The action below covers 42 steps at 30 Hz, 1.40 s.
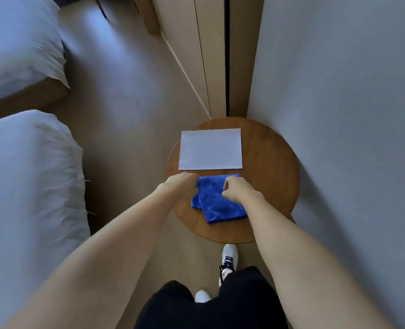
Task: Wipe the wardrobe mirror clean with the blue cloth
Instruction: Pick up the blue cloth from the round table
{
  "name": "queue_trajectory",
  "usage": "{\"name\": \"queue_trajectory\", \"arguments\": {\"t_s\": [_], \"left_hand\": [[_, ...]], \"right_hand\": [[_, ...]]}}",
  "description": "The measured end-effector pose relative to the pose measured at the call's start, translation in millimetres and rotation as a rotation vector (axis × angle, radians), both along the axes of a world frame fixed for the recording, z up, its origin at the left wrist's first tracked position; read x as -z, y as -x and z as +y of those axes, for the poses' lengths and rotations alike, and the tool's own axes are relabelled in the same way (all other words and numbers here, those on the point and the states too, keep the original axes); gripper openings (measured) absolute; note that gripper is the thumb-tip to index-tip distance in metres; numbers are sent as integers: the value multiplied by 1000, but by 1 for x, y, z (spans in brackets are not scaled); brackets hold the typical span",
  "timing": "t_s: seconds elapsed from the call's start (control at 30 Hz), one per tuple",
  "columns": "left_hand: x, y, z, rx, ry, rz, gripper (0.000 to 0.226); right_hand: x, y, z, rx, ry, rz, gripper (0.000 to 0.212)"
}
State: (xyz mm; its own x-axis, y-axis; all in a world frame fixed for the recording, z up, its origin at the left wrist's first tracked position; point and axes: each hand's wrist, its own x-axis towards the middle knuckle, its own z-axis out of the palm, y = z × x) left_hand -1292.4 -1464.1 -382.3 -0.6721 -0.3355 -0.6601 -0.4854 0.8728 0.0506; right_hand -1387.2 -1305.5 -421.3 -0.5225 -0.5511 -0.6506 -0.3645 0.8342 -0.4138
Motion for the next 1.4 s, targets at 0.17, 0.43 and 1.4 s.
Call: {"name": "queue_trajectory", "arguments": {"t_s": [0.17, 0.43, 1.4], "left_hand": [[37, 36, -10, 113, -17, -123, 16], [98, 96, -35, 437, -27, -165, 15], [143, 165, -34, 940, 51, -179, 16]], "right_hand": [[38, 13, -10, 151, -11, -67, 8], [104, 9, -21, 445, -89, -50, 38], [135, 7, -43, 855, -209, -63, 19]]}}
